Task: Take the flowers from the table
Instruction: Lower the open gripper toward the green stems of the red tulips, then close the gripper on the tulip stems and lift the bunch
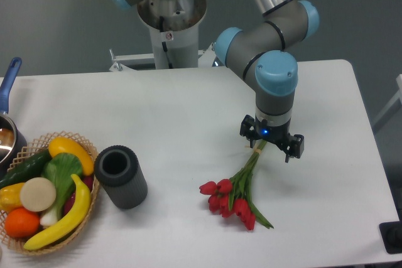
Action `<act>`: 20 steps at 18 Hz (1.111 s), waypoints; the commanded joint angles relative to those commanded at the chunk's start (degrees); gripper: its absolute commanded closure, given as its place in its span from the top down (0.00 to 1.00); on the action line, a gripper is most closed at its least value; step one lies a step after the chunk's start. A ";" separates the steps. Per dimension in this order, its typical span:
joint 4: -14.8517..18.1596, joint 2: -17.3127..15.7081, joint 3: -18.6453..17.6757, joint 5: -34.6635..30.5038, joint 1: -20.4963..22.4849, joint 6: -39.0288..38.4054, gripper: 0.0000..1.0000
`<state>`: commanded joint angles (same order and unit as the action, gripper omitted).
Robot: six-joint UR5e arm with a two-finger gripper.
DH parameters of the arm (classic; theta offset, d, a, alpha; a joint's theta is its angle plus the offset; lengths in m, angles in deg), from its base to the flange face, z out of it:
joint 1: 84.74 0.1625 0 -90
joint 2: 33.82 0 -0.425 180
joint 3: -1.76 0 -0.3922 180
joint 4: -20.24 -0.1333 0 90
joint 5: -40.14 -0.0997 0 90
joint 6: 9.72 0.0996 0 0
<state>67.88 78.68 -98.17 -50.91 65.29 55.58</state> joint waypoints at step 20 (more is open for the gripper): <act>-6.24 5.62 -3.43 0.35 -3.69 -0.97 1.00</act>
<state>61.64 84.29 -101.60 -50.56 61.59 54.62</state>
